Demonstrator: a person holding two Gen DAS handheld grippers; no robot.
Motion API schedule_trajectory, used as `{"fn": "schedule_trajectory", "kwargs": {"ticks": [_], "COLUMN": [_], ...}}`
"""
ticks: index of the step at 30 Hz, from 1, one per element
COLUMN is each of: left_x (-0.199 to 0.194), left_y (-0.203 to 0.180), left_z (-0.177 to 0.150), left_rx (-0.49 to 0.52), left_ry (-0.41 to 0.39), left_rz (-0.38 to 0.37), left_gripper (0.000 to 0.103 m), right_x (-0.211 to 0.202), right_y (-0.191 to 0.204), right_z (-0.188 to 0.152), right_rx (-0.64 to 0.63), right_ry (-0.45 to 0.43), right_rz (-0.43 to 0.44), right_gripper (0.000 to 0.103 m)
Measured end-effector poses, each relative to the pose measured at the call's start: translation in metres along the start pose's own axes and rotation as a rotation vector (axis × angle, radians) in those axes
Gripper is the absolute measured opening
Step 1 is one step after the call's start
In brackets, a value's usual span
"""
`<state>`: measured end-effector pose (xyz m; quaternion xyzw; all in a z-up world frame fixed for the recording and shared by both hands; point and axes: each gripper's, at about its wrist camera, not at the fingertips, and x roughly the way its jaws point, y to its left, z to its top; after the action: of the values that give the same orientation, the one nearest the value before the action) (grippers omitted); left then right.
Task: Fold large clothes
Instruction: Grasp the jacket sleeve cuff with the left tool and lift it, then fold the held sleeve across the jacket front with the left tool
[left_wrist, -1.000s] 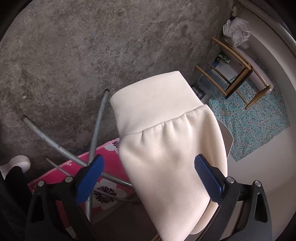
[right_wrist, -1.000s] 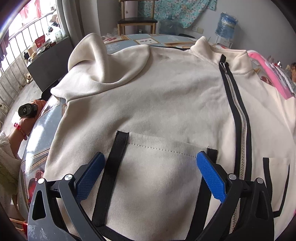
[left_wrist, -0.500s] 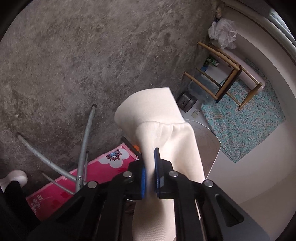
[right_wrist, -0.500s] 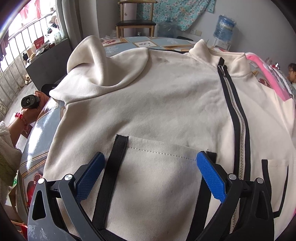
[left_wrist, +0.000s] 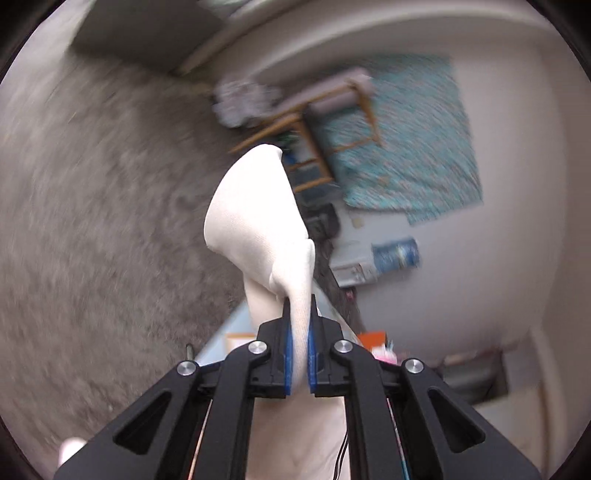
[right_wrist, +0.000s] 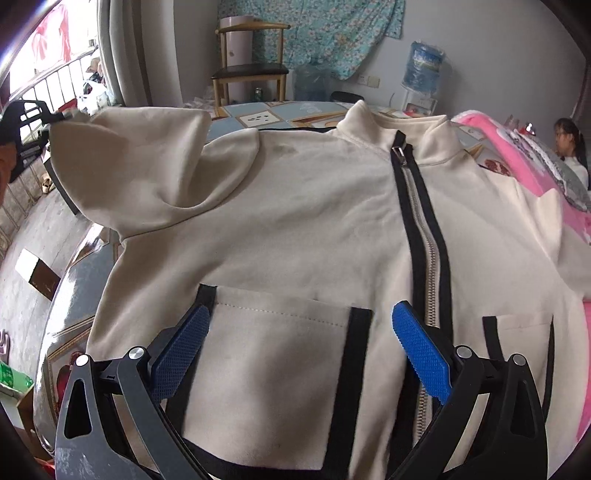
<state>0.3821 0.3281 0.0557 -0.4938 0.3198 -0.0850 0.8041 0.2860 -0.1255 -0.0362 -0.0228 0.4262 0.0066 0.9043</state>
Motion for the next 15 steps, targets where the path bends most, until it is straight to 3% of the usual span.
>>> {"fn": "schedule_trajectory", "kwargs": {"ticks": [5, 8, 11, 15], "left_x": [-0.005, 0.008, 0.026, 0.060], "left_y": [-0.125, -0.165, -0.180, -0.165], "left_z": [-0.080, -0.147, -0.211, -0.289], "left_rx": [0.385, 0.539, 0.673, 0.777], "left_ry": [0.119, 0.238, 0.327, 0.410], "left_rz": [-0.062, -0.085, -0.048, 0.049], "left_gripper": [0.006, 0.006, 0.006, 0.006], "right_x": [-0.011, -0.014, -0.013, -0.007], "right_y": [-0.026, -0.043, -0.059, -0.076], "right_z": [-0.013, -0.026, -0.038, -0.052], "right_rx": [0.034, 0.068, 0.106, 0.144], "right_ry": [0.005, 0.029, 0.054, 0.094], "right_rz": [-0.079, -0.104, -0.119, -0.126], "right_gripper": [0.096, 0.096, 0.096, 0.096]}}
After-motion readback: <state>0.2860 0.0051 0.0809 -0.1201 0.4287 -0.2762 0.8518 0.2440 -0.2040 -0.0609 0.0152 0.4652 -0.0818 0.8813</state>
